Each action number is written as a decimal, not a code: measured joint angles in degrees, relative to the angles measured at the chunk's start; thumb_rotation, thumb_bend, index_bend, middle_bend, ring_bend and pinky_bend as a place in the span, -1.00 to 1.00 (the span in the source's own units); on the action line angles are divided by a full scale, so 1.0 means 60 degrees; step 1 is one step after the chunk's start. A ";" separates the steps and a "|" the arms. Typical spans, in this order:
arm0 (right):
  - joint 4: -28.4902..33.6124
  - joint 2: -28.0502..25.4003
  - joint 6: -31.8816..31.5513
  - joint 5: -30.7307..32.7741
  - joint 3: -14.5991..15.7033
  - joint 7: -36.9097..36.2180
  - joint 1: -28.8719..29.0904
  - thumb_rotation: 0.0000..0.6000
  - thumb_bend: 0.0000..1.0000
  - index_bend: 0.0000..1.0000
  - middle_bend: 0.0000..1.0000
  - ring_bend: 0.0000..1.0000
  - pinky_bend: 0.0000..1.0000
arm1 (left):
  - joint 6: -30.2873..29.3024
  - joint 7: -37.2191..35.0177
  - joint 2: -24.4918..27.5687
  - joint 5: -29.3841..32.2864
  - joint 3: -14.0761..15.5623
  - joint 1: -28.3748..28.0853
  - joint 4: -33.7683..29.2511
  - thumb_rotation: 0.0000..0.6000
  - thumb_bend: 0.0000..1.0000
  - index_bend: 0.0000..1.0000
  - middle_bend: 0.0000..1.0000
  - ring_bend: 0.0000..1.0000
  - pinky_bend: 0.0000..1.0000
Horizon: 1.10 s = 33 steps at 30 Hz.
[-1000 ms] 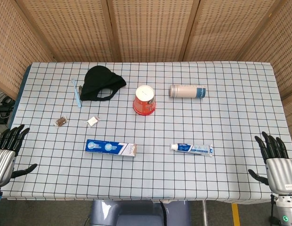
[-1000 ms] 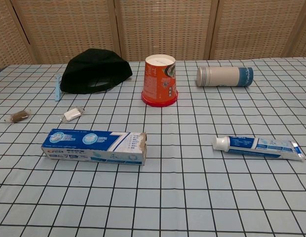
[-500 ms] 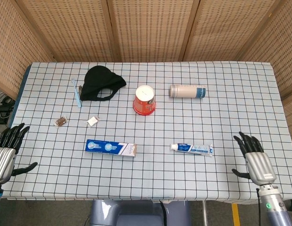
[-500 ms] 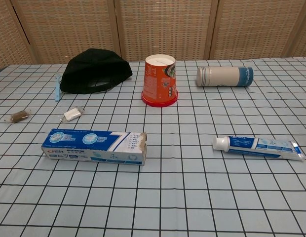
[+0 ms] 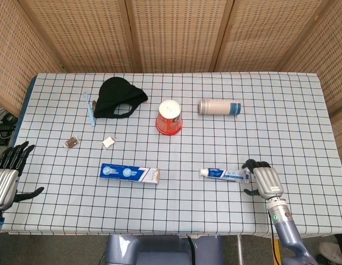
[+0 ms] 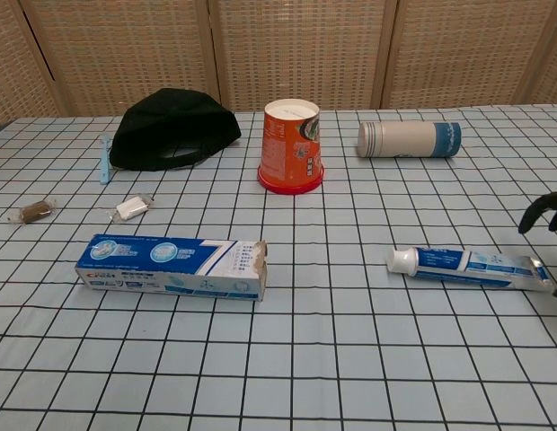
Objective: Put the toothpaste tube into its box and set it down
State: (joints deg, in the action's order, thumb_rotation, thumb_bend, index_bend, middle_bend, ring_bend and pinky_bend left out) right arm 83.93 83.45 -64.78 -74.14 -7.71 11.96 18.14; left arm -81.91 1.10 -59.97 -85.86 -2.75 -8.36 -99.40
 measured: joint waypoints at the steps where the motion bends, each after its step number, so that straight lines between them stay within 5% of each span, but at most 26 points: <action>1: -0.0071 0.0124 -0.0020 0.0030 -0.0010 0.0095 0.0025 1.00 -0.56 -0.25 -0.30 -0.34 -0.42 | 0.0062 -0.0047 0.0023 0.0035 -0.0022 -0.0037 0.0009 1.00 -1.00 -1.00 -1.00 -1.00 -1.00; 15: -0.1099 0.1586 0.0122 0.0636 -0.0058 0.1968 0.0668 1.00 -0.30 -0.20 -0.26 -0.30 -0.40 | 0.0050 -0.0510 0.0168 0.0049 -0.0059 -0.0061 -0.0002 1.00 -1.00 -1.00 -1.00 -1.00 -1.00; 33: -0.1222 0.1538 0.0728 0.1342 -0.0129 0.2144 0.1040 1.00 -0.19 0.00 -0.05 -0.07 -0.38 | 0.0158 -0.0254 0.0142 0.0177 -0.0046 -0.0102 -0.0014 1.00 -1.00 -1.00 -1.00 -1.00 -1.00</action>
State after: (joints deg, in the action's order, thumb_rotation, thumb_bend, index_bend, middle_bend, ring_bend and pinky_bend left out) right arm 76.60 92.68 -60.41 -66.09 -8.48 24.83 24.38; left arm -80.96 -0.42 -59.11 -84.80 -3.03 -8.97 -99.48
